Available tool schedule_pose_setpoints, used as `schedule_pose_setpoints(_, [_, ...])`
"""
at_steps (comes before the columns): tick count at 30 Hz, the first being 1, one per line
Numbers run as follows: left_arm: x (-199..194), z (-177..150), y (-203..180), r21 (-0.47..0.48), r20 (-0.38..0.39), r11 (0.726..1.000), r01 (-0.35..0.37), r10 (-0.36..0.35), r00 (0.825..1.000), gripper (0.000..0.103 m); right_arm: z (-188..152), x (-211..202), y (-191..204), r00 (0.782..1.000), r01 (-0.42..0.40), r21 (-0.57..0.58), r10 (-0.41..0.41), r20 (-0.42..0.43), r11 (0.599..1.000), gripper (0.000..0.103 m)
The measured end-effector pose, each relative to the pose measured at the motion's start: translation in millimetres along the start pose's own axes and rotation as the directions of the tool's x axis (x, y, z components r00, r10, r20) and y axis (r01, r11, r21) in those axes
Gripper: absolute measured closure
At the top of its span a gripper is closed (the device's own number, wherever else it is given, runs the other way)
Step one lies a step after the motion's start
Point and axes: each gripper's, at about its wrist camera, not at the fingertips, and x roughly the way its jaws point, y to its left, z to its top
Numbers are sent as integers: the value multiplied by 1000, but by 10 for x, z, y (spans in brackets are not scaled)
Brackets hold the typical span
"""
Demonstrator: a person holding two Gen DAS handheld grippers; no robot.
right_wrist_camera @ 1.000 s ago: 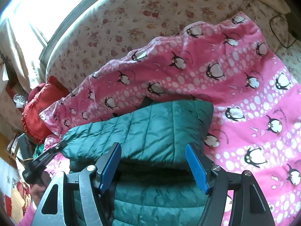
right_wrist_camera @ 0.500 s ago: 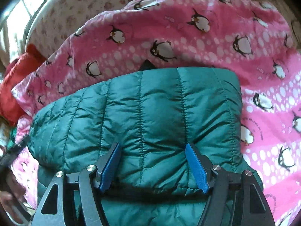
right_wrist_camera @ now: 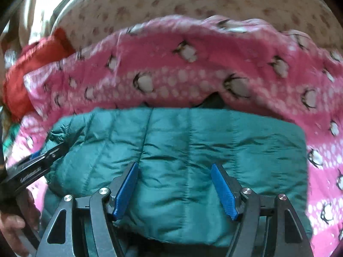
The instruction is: Fold large clothes
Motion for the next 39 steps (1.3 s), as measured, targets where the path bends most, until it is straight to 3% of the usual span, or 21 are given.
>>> schedule_pose_setpoints(3, [75, -24, 45, 4, 2, 1000, -5, 5, 1000, 23, -113, 194, 66, 999, 48, -40, -48, 3, 998, 32])
schedule_pose_setpoints(8, [108, -30, 57, 8, -8, 1000, -9, 9, 1000, 22, -12, 181, -60, 999, -14, -23, 13, -40, 1000, 32])
schedule_pose_setpoints(12, [122, -26, 41, 13, -8, 1000, -11, 11, 1000, 22, 69, -195, -294, 998, -12, 43, 10, 56, 999, 32])
schedule_pose_setpoints(15, [142, -24, 20, 18, -7, 1000, -18, 19, 1000, 21, 119, -289, -527, 996, 44, 77, -50, 74, 996, 32])
schedule_pose_setpoints(18, [166, -20, 4, 25, -8, 999, -21, 21, 1000, 20, 130, -118, -796, 991, 133, 134, -135, 8, 982, 32])
schedule_pose_setpoints(21, [181, -17, -3, 28, -15, 999, -21, 22, 1000, 17, 55, 177, -909, 990, 135, 142, -127, -65, 981, 29])
schedule_pose_setpoints(25, [199, -6, 10, 25, -23, 999, -20, 20, 1000, 17, 76, 135, -882, 986, 155, 135, -145, -81, 979, 28])
schedule_pose_setpoints(28, [202, -8, 9, 25, -21, 1000, -19, 20, 1000, 17, 128, -56, -784, 987, 162, 138, -158, -40, 977, 29])
schedule_pose_setpoints(31, [201, -5, 11, 26, -21, 999, -20, 21, 1000, 17, 75, -346, -643, 996, 74, 152, -81, 40, 986, 29])
schedule_pose_setpoints(33, [201, -11, 16, 25, -18, 999, -20, 20, 1000, 17, 1, -371, -489, 998, 45, 121, -50, 40, 992, 29])
schedule_pose_setpoints(35, [195, -16, 18, 24, -14, 1000, -16, 16, 1000, 16, -84, -181, -302, 997, 72, 62, -70, -20, 995, 28])
schedule_pose_setpoints(39, [119, -24, 50, 12, -12, 1000, 2, -2, 1000, 16, -146, -62, -218, 991, 131, -5, -131, -22, 991, 27])
